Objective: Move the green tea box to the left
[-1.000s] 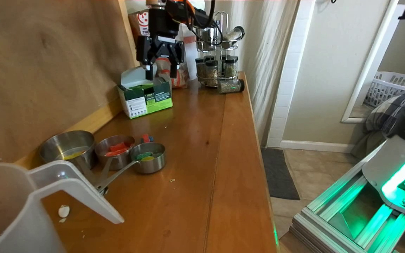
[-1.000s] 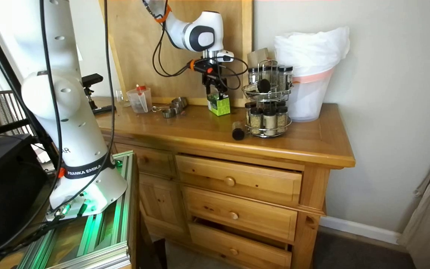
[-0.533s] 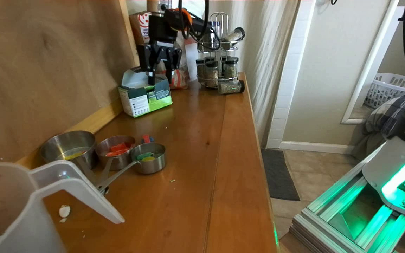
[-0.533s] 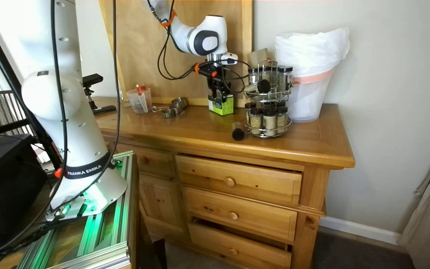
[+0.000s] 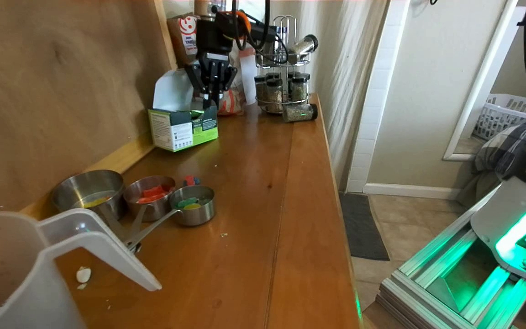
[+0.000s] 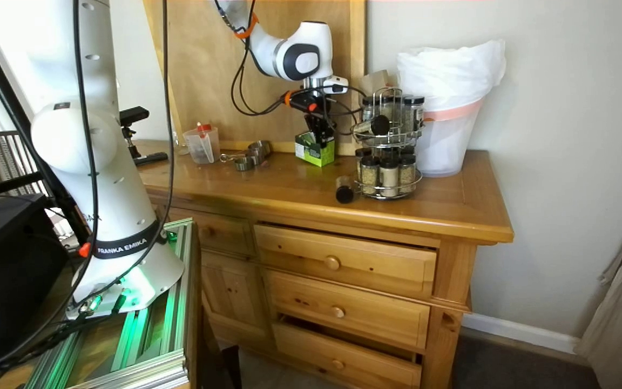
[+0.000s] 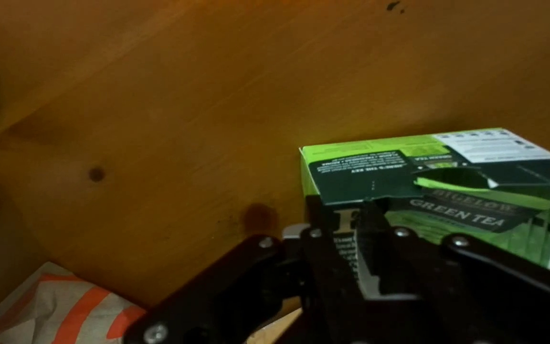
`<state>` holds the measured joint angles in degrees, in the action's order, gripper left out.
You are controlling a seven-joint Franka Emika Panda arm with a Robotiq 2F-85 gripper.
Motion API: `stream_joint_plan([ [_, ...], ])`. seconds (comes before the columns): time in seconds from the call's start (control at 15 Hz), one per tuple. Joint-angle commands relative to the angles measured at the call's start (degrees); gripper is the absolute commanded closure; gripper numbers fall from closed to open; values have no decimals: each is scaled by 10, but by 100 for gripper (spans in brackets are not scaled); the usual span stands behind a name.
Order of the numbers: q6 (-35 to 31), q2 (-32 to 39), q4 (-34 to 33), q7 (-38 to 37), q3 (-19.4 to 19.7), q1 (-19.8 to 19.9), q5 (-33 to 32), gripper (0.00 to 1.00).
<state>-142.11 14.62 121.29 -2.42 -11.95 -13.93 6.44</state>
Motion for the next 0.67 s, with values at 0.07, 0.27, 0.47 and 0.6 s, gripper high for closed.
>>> stream_joint_plan([
  [0.07,0,0,0,5,-3,4,-2,96],
  [0.27,2,-31,24,54,-19,17,30,97],
  [0.47,8,-82,61,132,-37,36,85,100],
  [0.6,12,-115,84,165,-37,40,114,99],
])
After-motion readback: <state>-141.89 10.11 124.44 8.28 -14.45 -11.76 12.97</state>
